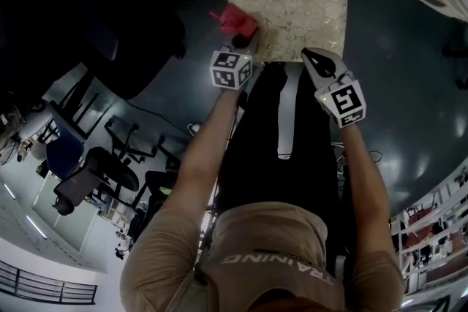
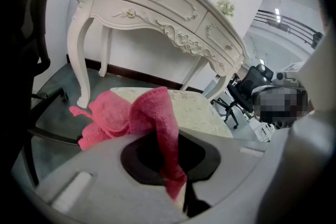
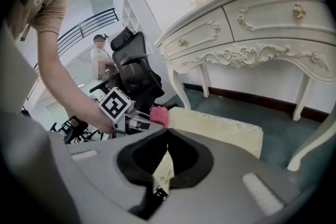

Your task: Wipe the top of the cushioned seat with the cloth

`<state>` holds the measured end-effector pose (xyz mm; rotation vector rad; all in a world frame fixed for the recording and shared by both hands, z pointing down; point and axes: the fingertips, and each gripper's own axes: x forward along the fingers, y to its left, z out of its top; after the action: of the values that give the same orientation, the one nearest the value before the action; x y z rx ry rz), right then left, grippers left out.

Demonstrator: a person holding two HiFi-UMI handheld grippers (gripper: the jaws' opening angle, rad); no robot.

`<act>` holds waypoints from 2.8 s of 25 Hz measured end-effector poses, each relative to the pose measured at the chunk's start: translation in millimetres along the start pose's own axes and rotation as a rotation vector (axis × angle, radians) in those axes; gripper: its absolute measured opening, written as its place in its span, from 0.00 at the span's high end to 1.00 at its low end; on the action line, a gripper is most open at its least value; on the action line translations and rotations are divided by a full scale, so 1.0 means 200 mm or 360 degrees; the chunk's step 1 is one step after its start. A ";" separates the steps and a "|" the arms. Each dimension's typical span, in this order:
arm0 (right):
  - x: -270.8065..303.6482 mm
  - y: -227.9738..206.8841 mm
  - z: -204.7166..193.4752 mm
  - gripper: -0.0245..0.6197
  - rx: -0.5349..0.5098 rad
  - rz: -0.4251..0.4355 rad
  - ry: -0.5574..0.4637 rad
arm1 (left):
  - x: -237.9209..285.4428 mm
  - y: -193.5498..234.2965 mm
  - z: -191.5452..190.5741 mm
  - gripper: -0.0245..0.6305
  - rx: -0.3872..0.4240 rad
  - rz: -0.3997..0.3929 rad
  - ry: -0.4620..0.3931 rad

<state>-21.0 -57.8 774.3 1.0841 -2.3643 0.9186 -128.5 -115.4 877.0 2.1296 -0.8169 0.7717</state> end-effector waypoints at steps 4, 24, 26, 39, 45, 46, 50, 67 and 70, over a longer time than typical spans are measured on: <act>-0.11 -0.08 -0.04 0.96 0.0002 -0.0037 -0.0016 | 0.09 -0.16 -0.02 0.91 0.0029 -0.0045 0.0043; -0.65 -0.47 -0.31 0.96 0.0131 -0.0149 -0.0076 | 0.61 -0.97 0.04 0.91 0.0188 -0.0232 0.0154; -0.71 -0.53 -0.33 0.96 0.0147 -0.0164 -0.0087 | 0.66 -1.03 0.04 0.91 0.0205 -0.0238 0.0162; -1.01 -0.77 -0.50 0.95 0.0248 -0.0262 -0.0120 | 0.90 -1.48 0.04 0.91 0.0191 -0.0450 0.0248; -1.08 -0.81 -0.53 0.96 0.0251 -0.0280 -0.0122 | 0.91 -1.69 0.09 0.91 0.0213 -0.0563 0.0223; -1.09 -0.81 -0.53 0.96 0.0250 -0.0282 -0.0127 | 0.90 -1.71 0.10 0.91 0.0221 -0.0579 0.0217; -1.09 -0.82 -0.53 0.95 0.0243 -0.0286 -0.0129 | 0.86 -1.77 0.14 0.91 0.0246 -0.0644 0.0186; -0.76 -0.48 -0.36 0.96 0.0107 -0.0143 -0.0054 | 0.25 -1.18 0.45 0.91 0.0148 -0.0438 -0.0180; -0.65 -0.35 -0.30 0.95 0.0025 -0.0076 -0.0018 | 0.08 -0.96 0.47 0.91 0.0098 -0.0325 -0.0240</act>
<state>119.0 18.3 769.7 1.1493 -2.3337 0.9184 48.7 -89.9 758.4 2.3047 -0.6456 0.5416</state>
